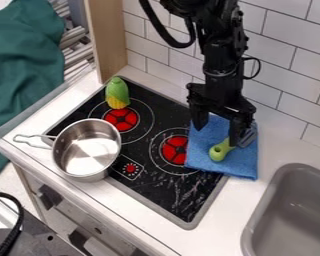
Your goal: Moved the green spatula on the blue towel
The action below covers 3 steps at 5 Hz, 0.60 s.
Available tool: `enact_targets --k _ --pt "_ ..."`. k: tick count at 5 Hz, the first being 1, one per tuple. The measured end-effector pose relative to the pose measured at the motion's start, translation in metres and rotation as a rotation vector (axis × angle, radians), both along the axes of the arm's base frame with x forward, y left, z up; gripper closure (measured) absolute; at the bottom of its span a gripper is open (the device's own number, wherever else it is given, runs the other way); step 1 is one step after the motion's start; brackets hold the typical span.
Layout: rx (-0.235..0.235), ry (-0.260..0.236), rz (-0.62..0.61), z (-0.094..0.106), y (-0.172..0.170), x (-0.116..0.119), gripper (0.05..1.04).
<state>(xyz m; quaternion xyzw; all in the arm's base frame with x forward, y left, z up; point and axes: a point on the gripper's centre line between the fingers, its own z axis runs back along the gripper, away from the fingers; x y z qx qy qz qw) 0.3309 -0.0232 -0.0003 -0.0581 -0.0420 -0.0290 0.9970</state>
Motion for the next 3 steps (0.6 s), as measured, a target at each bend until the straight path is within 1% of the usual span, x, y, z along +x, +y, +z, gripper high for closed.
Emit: enact_targets --k 1,2,3 --pt "0.051 -0.033 -0.001 0.037 0.009 -0.004 0.074" --pt "0.093 -0.042 0.009 0.047 0.031 -0.016 0.075" --pt "0.090 -0.031 0.032 0.046 0.044 -0.021 0.075"
